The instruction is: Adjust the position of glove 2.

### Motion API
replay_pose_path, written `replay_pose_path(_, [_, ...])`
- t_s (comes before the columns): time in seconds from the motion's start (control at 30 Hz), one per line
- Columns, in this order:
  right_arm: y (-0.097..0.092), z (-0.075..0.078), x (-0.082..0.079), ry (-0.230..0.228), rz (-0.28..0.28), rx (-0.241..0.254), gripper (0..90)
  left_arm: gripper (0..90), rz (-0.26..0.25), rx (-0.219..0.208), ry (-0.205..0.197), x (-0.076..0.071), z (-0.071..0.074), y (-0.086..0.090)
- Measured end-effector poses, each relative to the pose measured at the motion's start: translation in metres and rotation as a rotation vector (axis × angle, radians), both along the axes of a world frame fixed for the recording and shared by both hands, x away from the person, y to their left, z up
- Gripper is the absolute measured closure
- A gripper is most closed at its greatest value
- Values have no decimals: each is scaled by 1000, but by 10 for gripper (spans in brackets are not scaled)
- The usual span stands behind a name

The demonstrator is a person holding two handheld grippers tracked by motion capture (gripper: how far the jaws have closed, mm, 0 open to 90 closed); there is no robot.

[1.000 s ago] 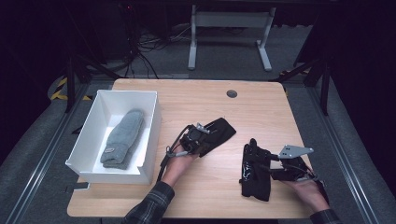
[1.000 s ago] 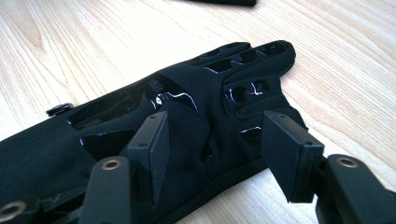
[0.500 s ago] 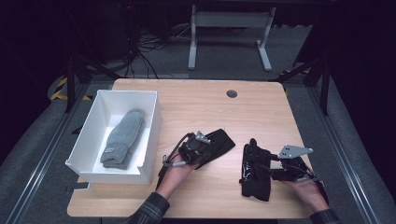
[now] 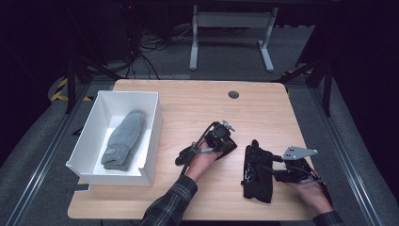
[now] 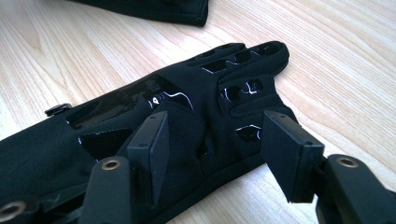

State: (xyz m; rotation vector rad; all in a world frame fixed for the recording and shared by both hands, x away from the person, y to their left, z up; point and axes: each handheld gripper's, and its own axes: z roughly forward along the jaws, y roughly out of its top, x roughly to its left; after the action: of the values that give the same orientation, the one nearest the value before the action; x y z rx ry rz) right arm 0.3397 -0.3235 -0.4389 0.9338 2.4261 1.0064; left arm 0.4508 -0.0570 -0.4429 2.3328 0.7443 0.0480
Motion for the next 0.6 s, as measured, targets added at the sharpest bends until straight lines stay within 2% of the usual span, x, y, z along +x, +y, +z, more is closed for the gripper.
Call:
replay_pose_path(0.1, [0,0,0,-1,1,0,438,900,-13,4,26,-1,-6,-1])
replay_pose_path(0.23, [0,0,1,1,2,-1,438,900,-36,4,29,-10,-6,2])
replay_pose_path(0.6, [4,-1,2,3,3,-7,438,900,-108,9,43,-53,-8,24])
